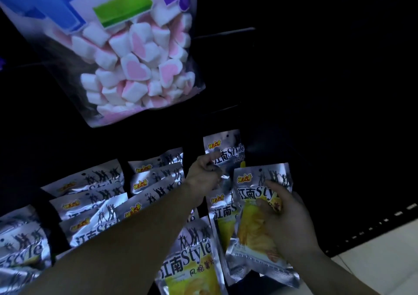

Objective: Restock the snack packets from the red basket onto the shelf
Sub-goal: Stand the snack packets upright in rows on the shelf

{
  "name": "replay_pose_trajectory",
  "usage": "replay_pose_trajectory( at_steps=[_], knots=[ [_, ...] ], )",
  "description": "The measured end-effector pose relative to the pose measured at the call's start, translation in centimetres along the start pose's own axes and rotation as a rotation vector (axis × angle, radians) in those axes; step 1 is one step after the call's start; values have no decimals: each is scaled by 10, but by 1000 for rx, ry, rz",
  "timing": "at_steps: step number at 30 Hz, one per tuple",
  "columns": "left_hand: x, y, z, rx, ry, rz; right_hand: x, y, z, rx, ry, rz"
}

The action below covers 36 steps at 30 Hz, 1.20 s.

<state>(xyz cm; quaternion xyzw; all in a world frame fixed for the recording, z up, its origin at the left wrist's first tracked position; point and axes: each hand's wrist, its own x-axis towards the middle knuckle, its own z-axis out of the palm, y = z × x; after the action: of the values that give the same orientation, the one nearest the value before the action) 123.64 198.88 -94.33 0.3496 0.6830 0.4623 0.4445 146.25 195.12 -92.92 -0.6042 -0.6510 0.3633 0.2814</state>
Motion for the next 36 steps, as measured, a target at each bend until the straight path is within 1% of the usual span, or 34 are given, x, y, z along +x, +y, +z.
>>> replay_pose_trajectory(
  at_steps=[5,9,11,13,15,17,20,24,26,27,30,32,34,36],
  knots=[
    [-36,43,-23,8,51,214,-18,-15,-12,33,11,-35],
    [-73,69,-31,165,168,410,-26,-25,-22,63,14,-56],
    [-97,73,-30,207,175,464,-29,-30,-25,86,24,-57],
    [-118,69,-22,162,120,443,-30,-35,-27,119,37,-72],
    [-130,60,-10,56,112,393,-29,-38,-27,141,49,-112],
    [-133,53,4,-60,112,309,-30,-39,-26,155,51,-169],
    [-140,48,21,-192,21,200,-36,-38,-26,110,24,-281],
    [-147,44,37,-130,49,219,-39,-38,-29,101,34,-365],
    [-148,41,43,-121,77,225,-38,-38,-30,114,10,-370],
    [-150,40,46,-129,61,231,-38,-38,-31,126,-4,-371],
    [-159,40,53,-100,-57,230,-38,-38,-32,152,-23,-375],
    [-169,42,58,-134,-176,219,-37,-37,-33,152,-35,-373],
    [-178,42,61,-208,-289,151,-37,-33,-37,150,-33,-363],
    [-180,38,59,-210,-329,99,-37,-28,-44,141,-20,-336]
  ],
)
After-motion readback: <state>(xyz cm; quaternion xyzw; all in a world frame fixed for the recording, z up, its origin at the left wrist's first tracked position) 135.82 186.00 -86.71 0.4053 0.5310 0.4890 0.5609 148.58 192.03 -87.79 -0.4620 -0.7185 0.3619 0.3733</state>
